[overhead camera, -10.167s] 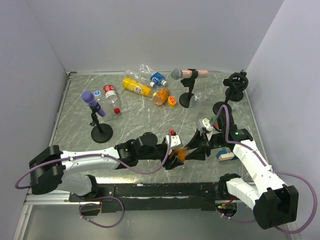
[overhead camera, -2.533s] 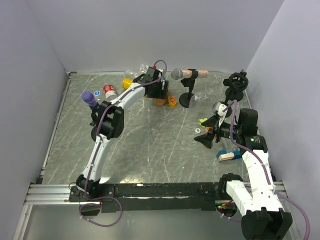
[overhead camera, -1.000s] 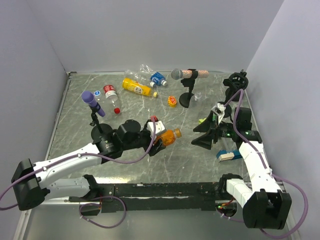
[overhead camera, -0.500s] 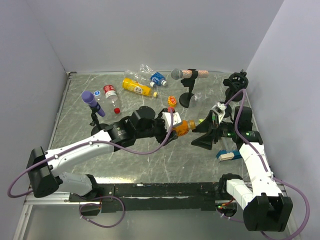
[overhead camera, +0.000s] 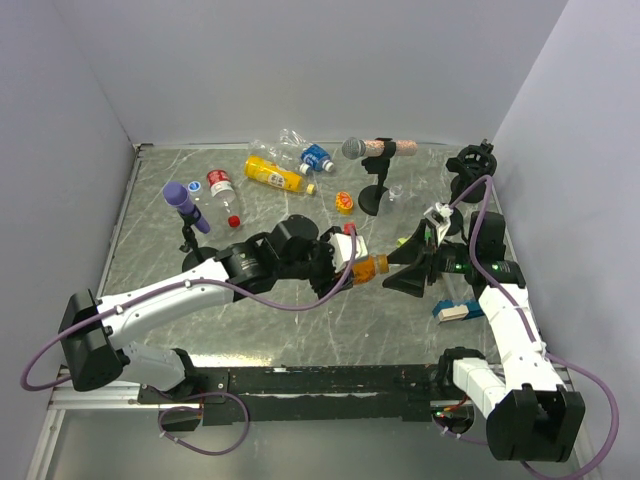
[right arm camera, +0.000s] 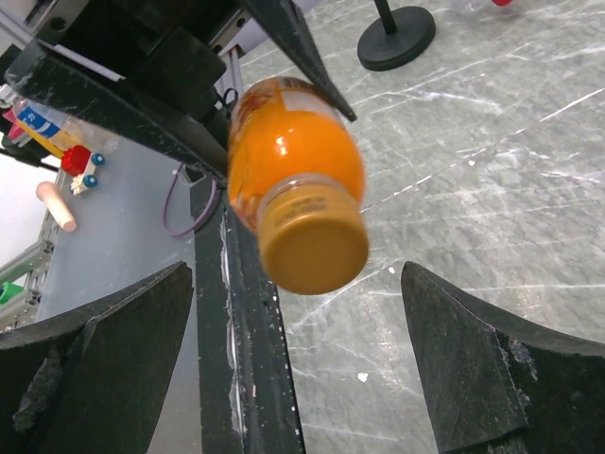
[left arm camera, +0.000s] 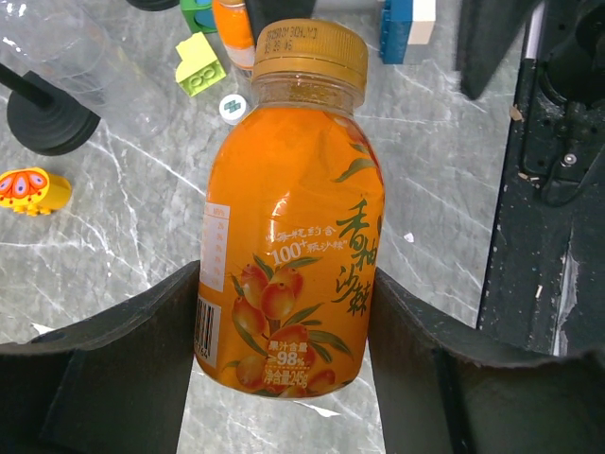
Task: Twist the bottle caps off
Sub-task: Pass from the left arm to the right
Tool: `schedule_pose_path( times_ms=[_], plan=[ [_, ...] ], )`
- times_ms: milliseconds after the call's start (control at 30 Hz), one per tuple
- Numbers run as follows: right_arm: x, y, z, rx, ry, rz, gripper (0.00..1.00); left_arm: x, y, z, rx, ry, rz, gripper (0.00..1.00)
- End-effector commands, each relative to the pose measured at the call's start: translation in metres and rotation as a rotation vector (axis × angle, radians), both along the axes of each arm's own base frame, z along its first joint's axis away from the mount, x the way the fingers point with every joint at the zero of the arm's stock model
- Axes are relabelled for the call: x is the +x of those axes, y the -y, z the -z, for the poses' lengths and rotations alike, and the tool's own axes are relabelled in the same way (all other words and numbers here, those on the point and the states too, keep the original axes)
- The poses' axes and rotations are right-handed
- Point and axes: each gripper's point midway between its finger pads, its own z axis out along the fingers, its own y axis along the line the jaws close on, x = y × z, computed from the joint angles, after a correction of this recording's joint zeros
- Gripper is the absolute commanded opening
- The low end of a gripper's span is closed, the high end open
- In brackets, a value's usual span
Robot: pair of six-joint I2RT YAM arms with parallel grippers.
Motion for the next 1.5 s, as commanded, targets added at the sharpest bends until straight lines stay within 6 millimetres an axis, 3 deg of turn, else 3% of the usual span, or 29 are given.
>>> schedule_pose_path(
  times_ms=[0, 367, 533, 700, 867, 1133, 1233, 1333, 1400, 1467],
  plan=[
    [0.009, 0.002, -0.010, -0.006, 0.040, 0.017, 0.97, -0.008, 0.008, -0.018, -0.042, 0.032, 0.049, 0.21],
    [0.014, 0.003, -0.006, -0.013, 0.015, 0.037, 0.96, -0.013, 0.013, -0.012, -0.021, 0.023, 0.070, 0.21],
    [0.012, 0.002, -0.007, -0.002, 0.007, 0.024, 0.92, -0.014, 0.013, -0.010, -0.019, 0.024, 0.074, 0.20],
    [0.010, 0.001, -0.007, 0.013, -0.011, 0.006, 0.81, -0.013, 0.014, -0.012, -0.028, 0.026, 0.074, 0.20],
    [0.010, 0.000, -0.005, 0.010, -0.033, -0.001, 0.80, -0.013, 0.017, -0.014, -0.037, 0.029, 0.078, 0.21],
    [0.010, -0.003, -0.002, -0.001, -0.039, -0.015, 0.37, -0.013, 0.017, -0.013, -0.046, 0.028, 0.072, 0.22],
    [0.008, -0.003, -0.004, 0.004, -0.034, -0.025, 0.30, -0.012, 0.017, -0.010, -0.044, 0.024, 0.067, 0.22],
    [0.007, -0.004, -0.006, 0.012, -0.032, -0.032, 0.36, -0.013, 0.017, -0.009, -0.050, 0.022, 0.067, 0.23],
    [0.007, -0.004, -0.004, 0.013, -0.041, -0.032, 0.60, -0.013, 0.018, -0.011, -0.060, 0.024, 0.070, 0.23],
    [0.007, -0.004, -0.004, 0.012, -0.043, -0.031, 0.74, -0.013, 0.017, -0.013, -0.070, 0.031, 0.069, 0.23]
  ],
)
